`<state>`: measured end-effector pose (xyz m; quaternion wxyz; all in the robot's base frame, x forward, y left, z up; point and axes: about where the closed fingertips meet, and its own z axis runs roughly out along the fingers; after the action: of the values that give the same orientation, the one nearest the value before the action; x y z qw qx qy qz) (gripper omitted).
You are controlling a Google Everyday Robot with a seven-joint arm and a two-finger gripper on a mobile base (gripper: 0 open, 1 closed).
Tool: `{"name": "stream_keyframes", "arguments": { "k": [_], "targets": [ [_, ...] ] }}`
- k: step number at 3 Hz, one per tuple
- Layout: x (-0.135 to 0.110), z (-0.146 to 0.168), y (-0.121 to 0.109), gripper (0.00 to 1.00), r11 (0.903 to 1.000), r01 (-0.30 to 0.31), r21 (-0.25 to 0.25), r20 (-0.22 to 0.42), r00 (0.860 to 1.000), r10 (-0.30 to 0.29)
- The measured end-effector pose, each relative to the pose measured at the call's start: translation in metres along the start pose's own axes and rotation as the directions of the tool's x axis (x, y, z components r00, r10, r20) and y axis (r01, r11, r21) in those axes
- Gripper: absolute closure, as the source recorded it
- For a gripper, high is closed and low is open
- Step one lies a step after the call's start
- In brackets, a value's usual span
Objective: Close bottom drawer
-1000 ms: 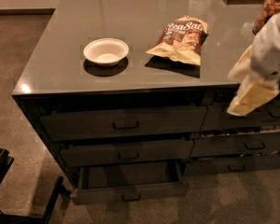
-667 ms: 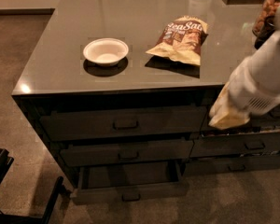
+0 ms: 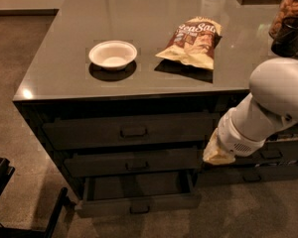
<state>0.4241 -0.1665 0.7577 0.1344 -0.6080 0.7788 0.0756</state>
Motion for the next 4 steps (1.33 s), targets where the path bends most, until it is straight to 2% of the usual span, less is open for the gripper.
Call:
{"name": "stream_keyframes", "arguments": {
  "k": [1, 2, 3, 4],
  "targets": [
    [0.000, -0.001, 0.000, 1.00, 1.0000, 0.001, 0.000, 0.000, 1.000, -0.001],
    [0.013, 0.029, 0.010, 1.00, 0.9997, 0.019, -0.018, 0.008, 1.000, -0.019],
    [0.039, 0.101, 0.035, 1.00, 0.9965, 0.029, -0.078, 0.058, 0.998, -0.025],
    [0.056, 0.186, 0.050, 1.00, 0.9906, 0.035, -0.132, 0.141, 0.990, -0.016]
  ]
}}
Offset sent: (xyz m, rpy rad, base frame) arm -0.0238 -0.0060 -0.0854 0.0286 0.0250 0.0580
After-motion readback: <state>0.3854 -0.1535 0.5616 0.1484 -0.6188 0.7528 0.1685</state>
